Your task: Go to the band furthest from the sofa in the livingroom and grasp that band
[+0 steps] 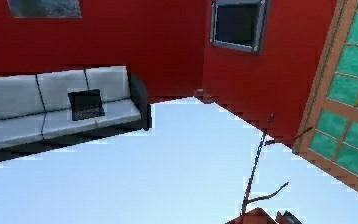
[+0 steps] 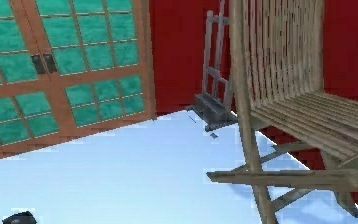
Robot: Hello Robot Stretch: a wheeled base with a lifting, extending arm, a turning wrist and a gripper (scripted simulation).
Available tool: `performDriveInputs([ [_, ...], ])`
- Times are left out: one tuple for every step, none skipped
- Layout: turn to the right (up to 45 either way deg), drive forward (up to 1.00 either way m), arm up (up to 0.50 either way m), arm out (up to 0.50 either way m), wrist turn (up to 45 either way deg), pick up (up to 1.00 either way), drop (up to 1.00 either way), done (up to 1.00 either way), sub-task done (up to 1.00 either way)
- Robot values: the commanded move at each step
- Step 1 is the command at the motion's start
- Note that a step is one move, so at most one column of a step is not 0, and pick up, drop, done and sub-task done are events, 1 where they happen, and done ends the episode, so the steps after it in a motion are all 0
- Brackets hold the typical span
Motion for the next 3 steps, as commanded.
performDriveInputs([
  [0.0, 0.6, 0.0, 0.0, 0.0, 0.0, 0.0, 0.0, 0.0],
  [-45.0, 0.0, 0.0, 0.0, 0.0, 0.0, 0.0, 0.0, 0.0],
  [-30.0, 0.0, 0.0, 0.0, 0.0, 0.0, 0.0, 0.0, 0.0],
])
